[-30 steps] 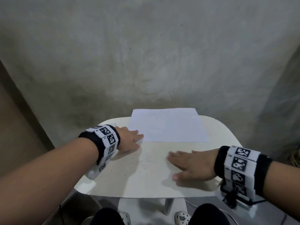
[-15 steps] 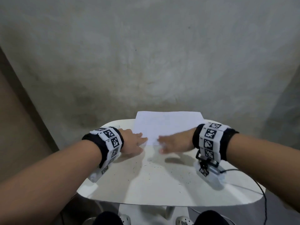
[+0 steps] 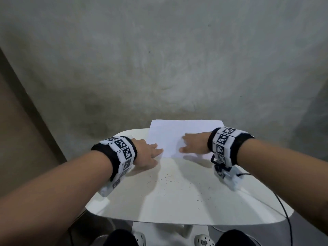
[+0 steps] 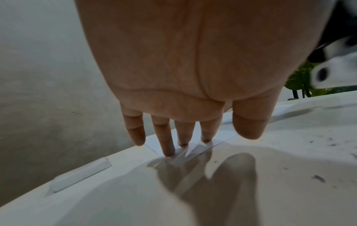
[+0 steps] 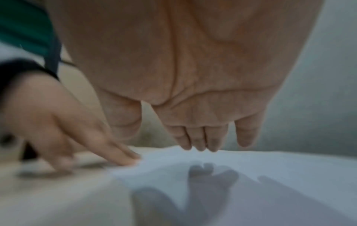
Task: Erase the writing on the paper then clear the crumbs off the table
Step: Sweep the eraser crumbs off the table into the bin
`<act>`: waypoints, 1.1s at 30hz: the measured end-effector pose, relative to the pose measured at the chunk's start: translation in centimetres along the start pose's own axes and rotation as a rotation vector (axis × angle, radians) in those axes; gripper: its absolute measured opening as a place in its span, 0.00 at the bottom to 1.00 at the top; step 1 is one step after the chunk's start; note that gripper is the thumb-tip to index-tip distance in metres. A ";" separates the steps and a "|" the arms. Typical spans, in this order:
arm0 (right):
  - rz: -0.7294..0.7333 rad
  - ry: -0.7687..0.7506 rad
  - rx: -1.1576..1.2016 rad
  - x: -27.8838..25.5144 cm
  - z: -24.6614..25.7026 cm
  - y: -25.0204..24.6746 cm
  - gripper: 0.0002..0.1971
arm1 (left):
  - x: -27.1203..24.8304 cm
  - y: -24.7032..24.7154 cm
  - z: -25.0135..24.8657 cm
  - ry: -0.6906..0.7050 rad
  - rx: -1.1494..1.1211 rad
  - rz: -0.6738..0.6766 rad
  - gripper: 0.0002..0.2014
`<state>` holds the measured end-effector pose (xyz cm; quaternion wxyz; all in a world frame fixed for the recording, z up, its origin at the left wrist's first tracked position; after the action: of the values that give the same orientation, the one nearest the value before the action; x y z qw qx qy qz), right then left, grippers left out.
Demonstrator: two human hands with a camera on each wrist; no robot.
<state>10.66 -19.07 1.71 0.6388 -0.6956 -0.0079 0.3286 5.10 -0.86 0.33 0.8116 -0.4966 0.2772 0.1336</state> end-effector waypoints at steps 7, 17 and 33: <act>0.322 -0.230 -0.006 -3.6 2.2 2.8 0.38 | 0.0 0.0 0.1 0.001 0.012 -0.014 0.29; 0.302 -0.269 -0.075 -3.8 2.6 3.5 0.35 | 0.1 0.0 -0.1 0.002 0.017 -0.023 0.29; -0.132 0.374 0.300 -14.4 -3.4 12.6 0.71 | 0.1 1.0 0.0 0.059 0.049 -0.065 0.27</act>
<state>-4.21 -30.62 -3.22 0.7453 -0.6398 0.1138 0.1494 4.73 -0.45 -0.47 0.8189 -0.4891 0.2878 0.0859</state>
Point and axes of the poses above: each hand's wrist, its own x-axis towards the middle knuckle, its own y-axis out of the palm, z = x × y, the point moved 1 cm from there along x, towards the middle knuckle, and after that the axes turned 8 degrees about x, right-handed, at the moved point
